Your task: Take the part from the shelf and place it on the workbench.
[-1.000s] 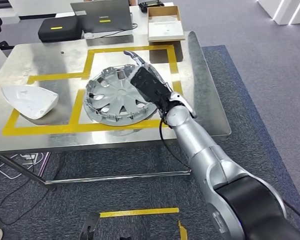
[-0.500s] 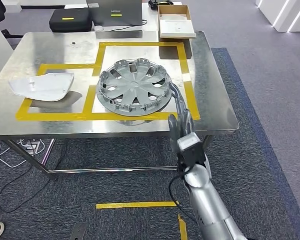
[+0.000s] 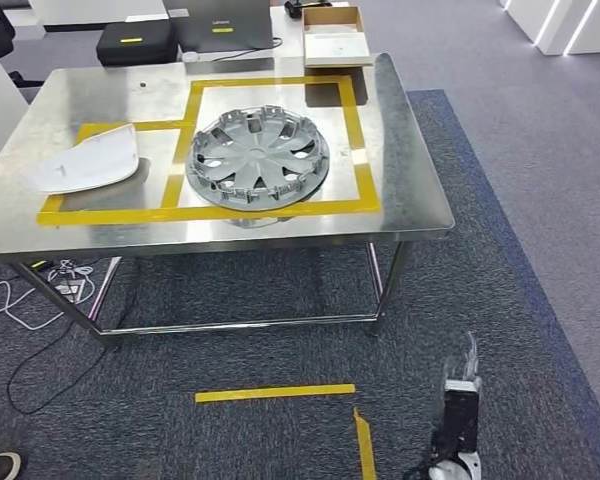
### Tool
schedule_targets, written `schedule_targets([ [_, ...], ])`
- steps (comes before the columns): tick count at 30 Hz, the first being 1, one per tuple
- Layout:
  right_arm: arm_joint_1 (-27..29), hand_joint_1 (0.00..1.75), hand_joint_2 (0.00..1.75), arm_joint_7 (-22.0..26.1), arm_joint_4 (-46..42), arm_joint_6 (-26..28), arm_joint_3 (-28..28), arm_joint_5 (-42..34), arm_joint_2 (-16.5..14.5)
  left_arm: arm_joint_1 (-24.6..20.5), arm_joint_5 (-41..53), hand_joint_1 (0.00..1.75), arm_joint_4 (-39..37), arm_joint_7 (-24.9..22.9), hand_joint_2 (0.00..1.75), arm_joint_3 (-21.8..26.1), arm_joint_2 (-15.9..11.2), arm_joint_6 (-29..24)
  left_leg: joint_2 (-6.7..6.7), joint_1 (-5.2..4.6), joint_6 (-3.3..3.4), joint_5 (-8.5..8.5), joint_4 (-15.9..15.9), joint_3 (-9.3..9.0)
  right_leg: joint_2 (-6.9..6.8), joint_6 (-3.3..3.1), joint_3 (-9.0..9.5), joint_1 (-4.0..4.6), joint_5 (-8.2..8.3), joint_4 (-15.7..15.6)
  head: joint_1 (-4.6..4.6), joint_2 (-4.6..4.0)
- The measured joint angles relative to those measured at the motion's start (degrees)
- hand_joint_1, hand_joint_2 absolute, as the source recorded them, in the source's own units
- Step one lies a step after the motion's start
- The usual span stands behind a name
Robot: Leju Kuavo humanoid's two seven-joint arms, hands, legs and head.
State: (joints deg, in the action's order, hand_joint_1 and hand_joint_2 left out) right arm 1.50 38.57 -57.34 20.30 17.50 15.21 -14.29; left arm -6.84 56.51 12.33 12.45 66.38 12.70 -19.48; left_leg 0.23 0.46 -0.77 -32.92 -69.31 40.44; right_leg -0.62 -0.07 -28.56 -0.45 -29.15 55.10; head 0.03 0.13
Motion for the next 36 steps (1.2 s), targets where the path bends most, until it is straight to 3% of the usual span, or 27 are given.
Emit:
schedule_targets([
  [1,-0.56,0.00,0.00,-0.19,5.08,0.34,2.78,0.66,0.44,0.00,-0.14,0.00,0.00,-0.03,0.00,0.21,0.00,-0.10,0.00,0.06,-0.11,-1.10,-2.96,0.16,-0.09,0.07,-0.61,0.01,0.59,0.11,0.02,0.00],
  [3,-1.27,0.00,0.00,-1.68,14.50,0.60,7.60,1.47,1.70,0.00,-0.21,0.00,0.00,-0.19,0.00,0.59,0.01,-0.20,0.00,0.17,-0.22,0.44,-4.07,-1.67,-0.29,0.31,-2.19,-0.02,1.65,0.58,0.01,0.00],
  [5,-1.67,0.00,0.00,-5.04,21.90,0.84,11.35,1.70,2.75,-0.01,-0.12,0.00,0.00,-0.48,0.00,0.78,0.05,-0.21,-0.10,0.38,-0.31,2.83,2.23,-6.71,-0.35,0.70,-3.98,-0.11,2.44,1.31,0.00,0.00],
  [7,-2.14,0.00,0.00,-10.32,27.42,1.24,14.13,2.09,3.31,-0.10,0.18,0.00,0.00,-0.68,0.00,0.81,0.16,-0.03,-0.38,0.32,-0.07,2.77,9.65,-11.37,-0.23,1.29,-5.18,-0.06,3.15,1.91,0.04,0.00],
  [8,-2.41,0.00,0.00,-13.62,29.80,1.44,15.22,2.40,3.45,-0.14,0.38,0.00,0.00,-0.71,0.00,0.81,0.24,0.27,-0.50,0.18,0.17,2.38,11.69,-12.43,-0.16,1.64,-5.54,-0.04,3.58,2.03,0.02,0.00],
  [10,-2.93,0.00,0.00,-20.54,33.68,1.71,16.76,3.03,3.55,-0.14,0.61,0.00,0.00,-0.77,0.00,0.81,0.31,1.65,-0.46,-0.07,1.11,2.84,12.25,-12.09,0.00,2.39,-6.00,-0.22,4.37,1.99,0.01,0.00],
  [12,-3.16,0.00,0.00,-25.96,36.29,2.01,17.75,3.53,3.57,-0.16,0.54,0.00,0.00,-0.80,0.00,0.84,0.32,3.31,-0.25,-0.11,2.06,3.68,12.46,-11.37,0.21,2.93,-6.63,-0.47,3.74,2.37,0.02,0.00],
  [14,-3.24,0.00,0.00,-29.55,38.05,2.49,18.46,3.78,3.58,-0.20,0.45,0.00,0.00,-0.73,0.00,0.86,0.30,4.67,-0.10,-0.20,2.86,4.56,12.56,-10.40,0.37,3.05,-7.99,-0.52,-0.15,5.63,0.23,0.00],
  [16,-3.50,0.00,0.00,-32.68,39.69,2.94,19.15,3.86,3.57,-0.20,0.41,0.00,0.00,-0.57,0.00,0.87,0.28,5.87,-0.01,-0.55,3.42,5.66,12.54,-8.96,0.42,3.00,-9.96,-0.45,-5.63,12.81,0.39,0.00],
  [17,-3.66,0.00,0.00,-34.27,40.39,3.10,19.42,3.91,3.57,-0.20,0.36,0.00,0.00,-0.40,0.00,0.87,0.28,6.38,0.05,-0.78,3.57,6.28,12.51,-8.13,0.42,2.94,-10.55,-0.42,-7.37,16.38,0.38,0.00],
  [19,-3.85,0.00,0.00,-36.31,41.12,3.25,19.69,3.98,3.56,-0.20,0.27,0.00,0.00,-0.12,0.00,0.87,0.28,6.92,0.16,-1.08,3.70,7.05,12.48,-7.07,0.42,2.84,-10.90,-0.38,-8.36,20.03,0.34,0.00],
  [22,-3.86,0.00,0.00,-37.02,41.30,3.32,19.74,4.03,3.56,-0.19,0.22,0.00,0.00,0.04,0.00,0.87,0.28,7.09,0.17,-1.15,3.72,7.24,12.48,-6.81,0.42,2.79,-10.70,-0.37,-8.13,20.32,0.32,0.00],
  [23,-3.95,0.00,0.00,-37.73,41.64,4.02,19.85,4.23,3.48,-0.18,0.06,0.00,0.00,0.67,0.00,0.88,0.31,7.41,0.17,-1.22,3.61,7.79,12.43,-6.22,0.42,2.39,-7.41,-0.15,-6.60,16.20,0.33,0.00],
  [26,-4.42,0.00,0.00,-37.64,42.97,6.59,20.88,4.50,2.81,-0.20,-0.90,0.00,0.00,4.39,0.00,1.05,0.47,8.30,0.40,-1.44,2.69,11.04,12.41,-3.90,0.51,1.18,4.00,0.79,-2.60,-0.21,0.32,0.00],
  [27,-4.49,0.00,0.00,-36.78,43.22,6.79,21.13,4.52,2.55,-0.20,-1.13,0.00,0.00,5.10,0.00,1.11,0.48,8.30,0.31,-1.46,2.32,11.26,12.28,-3.54,0.40,1.08,4.43,0.75,-2.46,-1.63,0.38,0.00],
  [28,-4.53,0.00,0.00,-36.40,43.39,6.83,21.15,4.72,2.39,-0.15,-1.22,0.00,0.00,5.22,0.00,1.13,0.49,8.29,0.12,-1.41,1.94,10.15,11.51,-3.18,0.31,0.82,3.86,0.59,-1.91,-1.68,0.38,0.00],
  [30,-4.62,0.00,0.00,-35.49,43.64,6.90,21.16,5.26,2.10,-0.05,-1.34,0.00,0.00,5.29,0.00,1.18,0.45,8.25,-0.27,-1.14,1.13,5.09,6.60,-1.72,0.06,0.15,2.82,0.32,-0.83,-1.45,0.24,0.00],
  [32,-4.68,0.00,0.00,-34.20,43.69,6.77,21.17,5.74,2.00,-0.02,-1.33,0.00,0.00,5.38,0.00,1.20,0.42,8.03,-0.29,-0.69,0.44,0.18,-1.09,-0.21,-0.03,-0.20,1.06,0.32,0.06,-0.56,0.02,0.00],
  [33,-4.74,0.00,0.00,-33.45,43.70,6.64,21.17,5.99,1.98,-0.03,-1.31,0.00,0.00,5.47,0.00,1.20,0.40,7.87,-0.28,-0.42,0.18,-0.56,-3.72,-0.19,-0.08,-0.20,-0.04,0.31,0.45,0.02,0.00,0.00],
  [34,-4.82,0.00,0.00,-32.78,43.70,6.44,21.17,6.26,1.98,-0.03,-1.28,0.00,0.00,5.55,0.00,1.20,0.39,7.73,-0.28,-0.15,-0.05,-0.21,-4.63,-0.90,-0.11,-0.13,-1.10,0.29,0.79,0.63,0.02,0.00],
  [36,-5.00,0.00,0.00,-31.83,43.72,5.98,21.15,6.98,1.98,-0.06,-1.28,0.00,0.00,5.54,0.00,1.20,0.39,7.61,-0.29,0.39,-0.37,2.36,-0.02,-5.29,-0.11,0.14,-3.07,0.17,1.31,1.94,0.01,0.00],
])
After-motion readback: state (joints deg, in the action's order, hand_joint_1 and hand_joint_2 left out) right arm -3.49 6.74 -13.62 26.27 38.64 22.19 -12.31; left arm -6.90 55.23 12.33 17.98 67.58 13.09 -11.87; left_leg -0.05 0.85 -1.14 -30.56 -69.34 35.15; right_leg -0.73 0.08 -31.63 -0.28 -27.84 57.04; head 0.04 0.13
